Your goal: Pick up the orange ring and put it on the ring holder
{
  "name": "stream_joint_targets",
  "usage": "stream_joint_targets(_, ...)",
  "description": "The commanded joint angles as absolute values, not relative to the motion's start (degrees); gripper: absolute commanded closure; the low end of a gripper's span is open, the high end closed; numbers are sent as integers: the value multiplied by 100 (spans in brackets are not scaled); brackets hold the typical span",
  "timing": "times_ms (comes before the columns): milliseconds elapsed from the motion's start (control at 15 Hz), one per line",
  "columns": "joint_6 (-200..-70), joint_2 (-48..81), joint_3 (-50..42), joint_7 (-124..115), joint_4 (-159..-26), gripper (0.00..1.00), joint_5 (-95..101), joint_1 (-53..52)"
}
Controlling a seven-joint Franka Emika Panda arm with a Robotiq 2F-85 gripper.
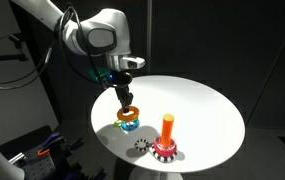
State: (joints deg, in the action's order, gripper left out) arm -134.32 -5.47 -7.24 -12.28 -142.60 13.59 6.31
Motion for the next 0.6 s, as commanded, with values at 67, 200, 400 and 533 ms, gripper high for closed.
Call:
stream_joint_targets(67,-13069,-534,-760,-1294,-13817,94,1224,826)
stream_joint_targets(200,-13015,-508,-800,-1297,-13675,94,1179,890)
stream_joint_targets(400,-12946,-443,-867,-1296,-13462,94,1075,983)
stream_joint_targets(533,-12929,-391,-916,-1292,-13343,94,968,1026)
